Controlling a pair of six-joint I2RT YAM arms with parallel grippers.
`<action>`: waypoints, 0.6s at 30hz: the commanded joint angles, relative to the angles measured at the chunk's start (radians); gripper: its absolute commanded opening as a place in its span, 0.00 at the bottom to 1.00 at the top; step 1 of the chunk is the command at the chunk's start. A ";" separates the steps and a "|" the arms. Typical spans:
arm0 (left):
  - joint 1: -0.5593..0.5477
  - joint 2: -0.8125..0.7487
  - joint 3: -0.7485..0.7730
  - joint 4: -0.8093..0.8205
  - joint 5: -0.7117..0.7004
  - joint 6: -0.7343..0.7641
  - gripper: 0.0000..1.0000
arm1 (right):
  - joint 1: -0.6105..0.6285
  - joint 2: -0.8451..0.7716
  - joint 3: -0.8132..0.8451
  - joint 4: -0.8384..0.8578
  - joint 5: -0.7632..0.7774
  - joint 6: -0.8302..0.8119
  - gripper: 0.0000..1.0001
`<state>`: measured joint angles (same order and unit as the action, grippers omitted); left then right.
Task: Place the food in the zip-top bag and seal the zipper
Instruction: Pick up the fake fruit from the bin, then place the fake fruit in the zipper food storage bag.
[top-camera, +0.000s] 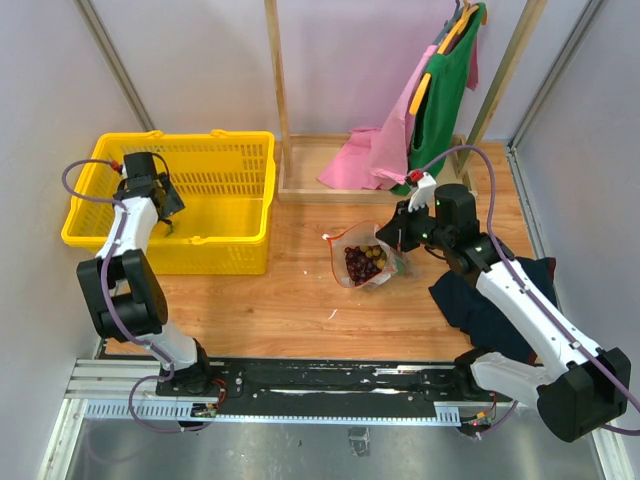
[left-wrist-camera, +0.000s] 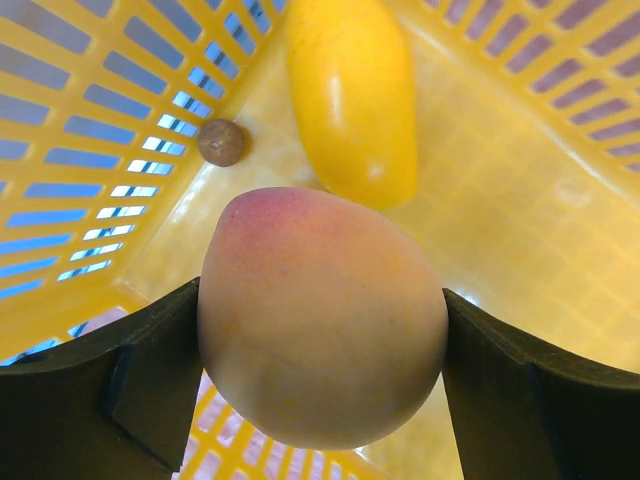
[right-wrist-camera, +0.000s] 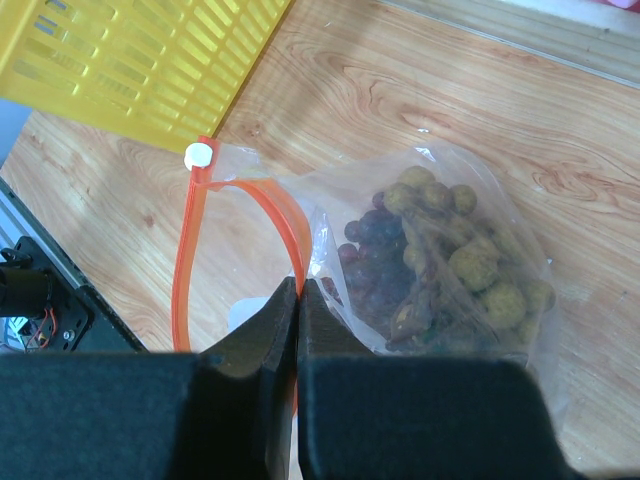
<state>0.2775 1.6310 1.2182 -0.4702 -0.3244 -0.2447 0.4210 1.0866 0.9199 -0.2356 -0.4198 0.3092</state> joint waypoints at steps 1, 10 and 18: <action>-0.020 -0.094 -0.028 0.007 0.106 -0.007 0.55 | 0.007 -0.021 0.005 0.017 0.007 -0.010 0.01; -0.073 -0.329 -0.056 0.028 0.287 -0.002 0.50 | 0.008 -0.030 0.006 0.018 0.012 -0.009 0.01; -0.175 -0.455 -0.007 0.001 0.425 0.022 0.48 | 0.006 -0.036 -0.001 0.031 0.006 -0.002 0.01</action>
<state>0.1459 1.2167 1.1728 -0.4671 -0.0029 -0.2424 0.4210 1.0752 0.9199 -0.2356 -0.4191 0.3096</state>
